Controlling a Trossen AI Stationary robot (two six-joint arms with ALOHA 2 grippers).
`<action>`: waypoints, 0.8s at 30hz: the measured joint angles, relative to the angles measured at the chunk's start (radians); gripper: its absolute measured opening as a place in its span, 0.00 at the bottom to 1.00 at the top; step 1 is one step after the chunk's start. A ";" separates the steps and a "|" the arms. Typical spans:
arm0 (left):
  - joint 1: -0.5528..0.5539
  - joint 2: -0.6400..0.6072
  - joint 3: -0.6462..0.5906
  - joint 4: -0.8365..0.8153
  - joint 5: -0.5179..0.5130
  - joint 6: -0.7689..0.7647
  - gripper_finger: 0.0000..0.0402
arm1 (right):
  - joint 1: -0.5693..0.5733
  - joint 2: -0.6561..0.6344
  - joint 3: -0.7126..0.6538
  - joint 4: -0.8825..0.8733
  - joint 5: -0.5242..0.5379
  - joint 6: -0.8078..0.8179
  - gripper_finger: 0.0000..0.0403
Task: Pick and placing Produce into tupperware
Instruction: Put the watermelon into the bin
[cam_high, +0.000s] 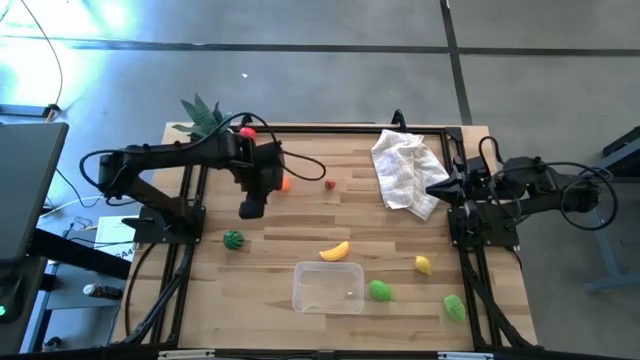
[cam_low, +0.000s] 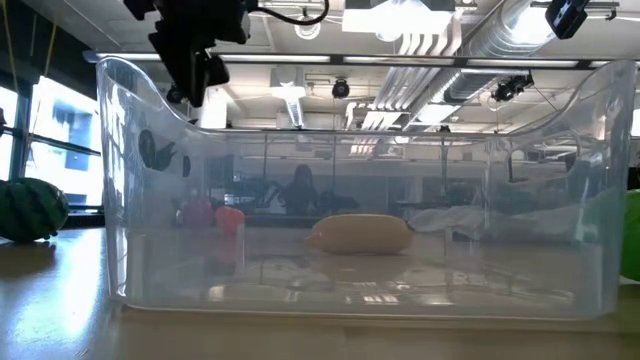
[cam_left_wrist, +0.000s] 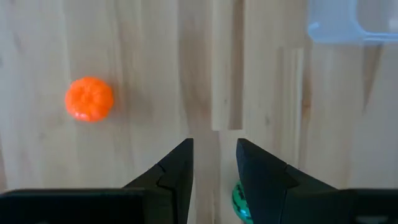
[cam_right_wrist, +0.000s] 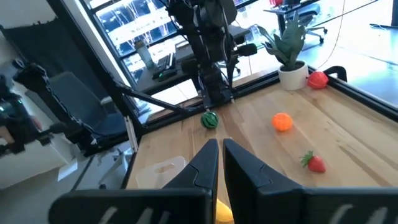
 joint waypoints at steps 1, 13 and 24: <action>-0.008 -0.007 0.000 0.001 0.004 0.008 0.28 | 0.000 0.000 0.000 -0.009 0.000 -0.005 0.04; -0.303 -0.333 0.000 0.058 -0.342 -0.129 0.28 | 0.001 0.000 0.001 -0.140 -0.090 -0.304 0.04; -0.512 -0.504 -0.081 0.079 -0.426 -0.331 0.28 | 0.001 0.000 0.001 -0.267 -0.135 -0.496 0.04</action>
